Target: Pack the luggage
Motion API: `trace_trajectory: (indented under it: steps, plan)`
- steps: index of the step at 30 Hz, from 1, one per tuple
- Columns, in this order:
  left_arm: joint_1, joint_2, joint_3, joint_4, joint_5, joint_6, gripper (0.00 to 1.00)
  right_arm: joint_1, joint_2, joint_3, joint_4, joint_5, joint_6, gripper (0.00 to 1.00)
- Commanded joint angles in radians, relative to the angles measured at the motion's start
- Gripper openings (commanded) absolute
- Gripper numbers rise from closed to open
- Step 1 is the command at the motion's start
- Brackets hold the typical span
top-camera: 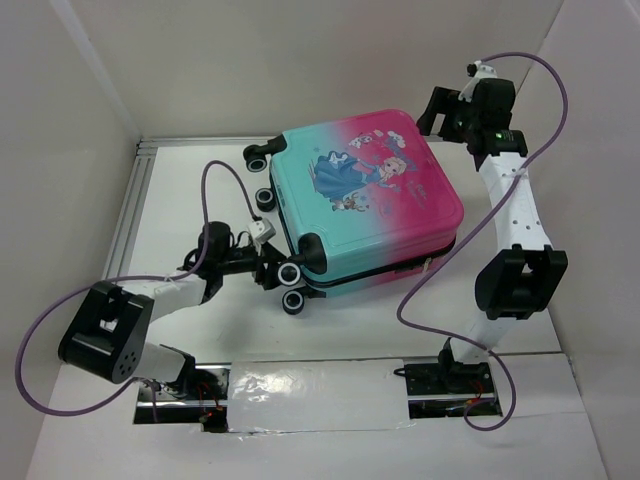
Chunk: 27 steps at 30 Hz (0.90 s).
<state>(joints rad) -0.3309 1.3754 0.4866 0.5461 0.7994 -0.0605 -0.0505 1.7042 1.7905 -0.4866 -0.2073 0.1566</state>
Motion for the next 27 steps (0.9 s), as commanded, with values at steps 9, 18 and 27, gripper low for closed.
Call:
trace_trajectory:
  steps: [9, 18, 27]
  plan:
    - [-0.016, 0.088, 0.076, 0.115, 0.047, 0.027, 0.63, 0.021, -0.051, 0.026, -0.044, -0.023, -0.061, 0.99]
    - [-0.046, 0.122, 0.076, 0.176, 0.003, 0.007, 0.31, 0.077, -0.112, 0.017, -0.105, -0.130, -0.124, 0.99]
    - [-0.046, 0.140, 0.018, 0.273, -0.072, -0.090, 0.00, 0.201, -0.319, -0.131, -0.119, -0.243, -0.242, 0.99]
